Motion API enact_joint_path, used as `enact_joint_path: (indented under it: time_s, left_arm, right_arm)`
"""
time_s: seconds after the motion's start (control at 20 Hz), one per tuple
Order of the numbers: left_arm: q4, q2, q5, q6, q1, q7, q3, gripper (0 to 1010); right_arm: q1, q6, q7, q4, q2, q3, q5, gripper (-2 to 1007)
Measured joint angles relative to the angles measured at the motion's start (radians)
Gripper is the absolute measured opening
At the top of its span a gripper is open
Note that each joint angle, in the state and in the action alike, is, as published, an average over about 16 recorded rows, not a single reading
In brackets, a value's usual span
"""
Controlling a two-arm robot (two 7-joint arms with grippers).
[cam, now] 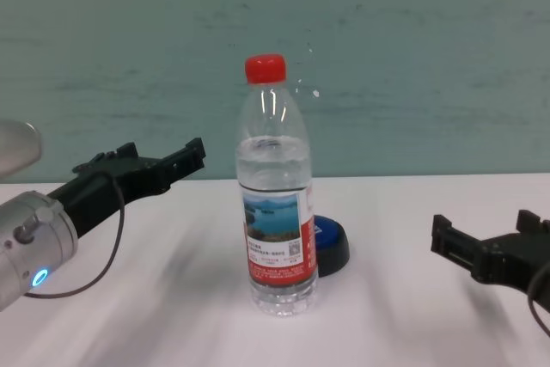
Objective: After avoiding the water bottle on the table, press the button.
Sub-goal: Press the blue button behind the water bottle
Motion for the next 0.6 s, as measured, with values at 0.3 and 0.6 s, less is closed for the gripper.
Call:
enact_joint_path:
  time_s: [0.3, 0.6]
  left_arm:
    - [0.03, -0.006, 0.005, -0.004, -0.02, 0.003, 0.001, 1010]
    - [0.064, -0.012, 0.014, -0.009, -0.041, 0.005, 0.004, 1010]
  right_arm:
    - [0.0, 0.0, 0.0, 0.0, 0.0, 0.0, 0.0, 1004]
    - [0.0, 0.0, 0.0, 0.0, 0.0, 0.0, 0.0, 1004]
